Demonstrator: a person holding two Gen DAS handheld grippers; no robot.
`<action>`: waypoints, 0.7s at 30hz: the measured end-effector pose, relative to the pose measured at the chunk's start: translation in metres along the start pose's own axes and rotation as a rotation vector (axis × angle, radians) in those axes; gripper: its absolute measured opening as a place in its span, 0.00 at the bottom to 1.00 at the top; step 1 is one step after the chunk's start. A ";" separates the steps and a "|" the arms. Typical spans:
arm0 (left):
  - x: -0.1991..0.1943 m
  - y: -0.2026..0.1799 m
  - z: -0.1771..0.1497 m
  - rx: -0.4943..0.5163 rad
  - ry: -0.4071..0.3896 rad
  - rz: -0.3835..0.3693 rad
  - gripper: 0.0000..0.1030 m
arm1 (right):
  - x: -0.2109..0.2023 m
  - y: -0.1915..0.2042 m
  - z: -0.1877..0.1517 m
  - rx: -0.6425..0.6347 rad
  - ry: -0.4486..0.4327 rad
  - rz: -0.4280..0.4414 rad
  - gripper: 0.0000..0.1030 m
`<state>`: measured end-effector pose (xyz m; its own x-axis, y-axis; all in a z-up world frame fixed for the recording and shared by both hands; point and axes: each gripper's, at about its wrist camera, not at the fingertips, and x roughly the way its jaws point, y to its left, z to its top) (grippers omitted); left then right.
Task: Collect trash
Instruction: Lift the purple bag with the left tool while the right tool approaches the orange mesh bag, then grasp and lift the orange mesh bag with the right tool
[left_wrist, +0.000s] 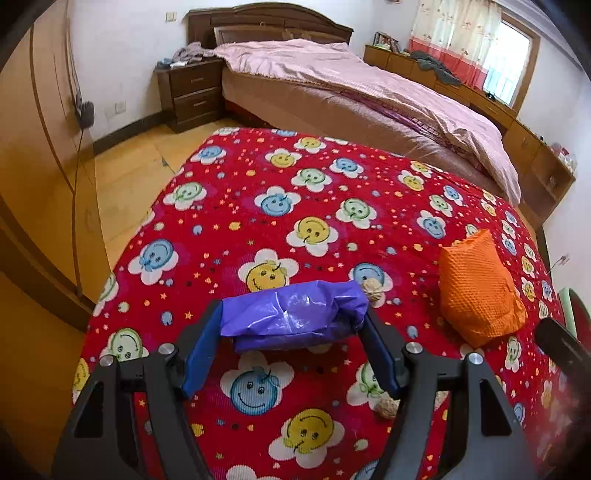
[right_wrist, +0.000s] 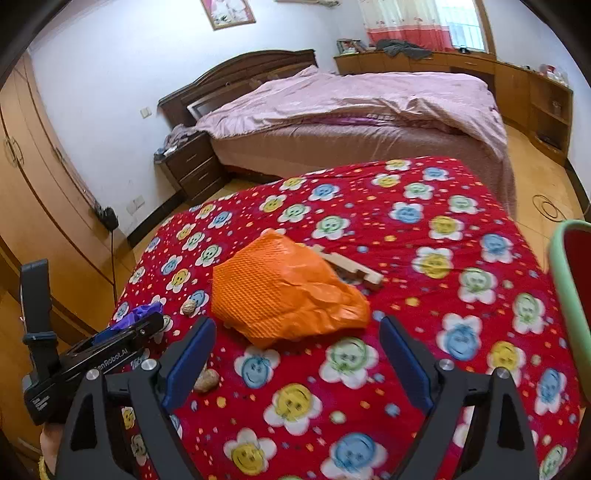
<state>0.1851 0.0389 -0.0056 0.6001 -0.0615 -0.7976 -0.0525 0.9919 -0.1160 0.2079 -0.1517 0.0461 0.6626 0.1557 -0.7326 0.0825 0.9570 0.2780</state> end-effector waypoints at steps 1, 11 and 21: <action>0.002 0.001 -0.001 -0.005 0.007 -0.002 0.70 | 0.007 0.004 0.001 -0.012 0.010 -0.004 0.89; 0.010 0.006 -0.002 -0.025 0.030 -0.020 0.70 | 0.039 0.020 0.005 -0.083 0.040 -0.054 0.84; 0.011 0.007 -0.002 -0.020 0.028 -0.023 0.70 | 0.058 0.022 0.000 -0.077 0.088 -0.059 0.45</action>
<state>0.1900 0.0445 -0.0164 0.5788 -0.0879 -0.8107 -0.0552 0.9877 -0.1465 0.2481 -0.1218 0.0093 0.5903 0.1161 -0.7988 0.0595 0.9807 0.1865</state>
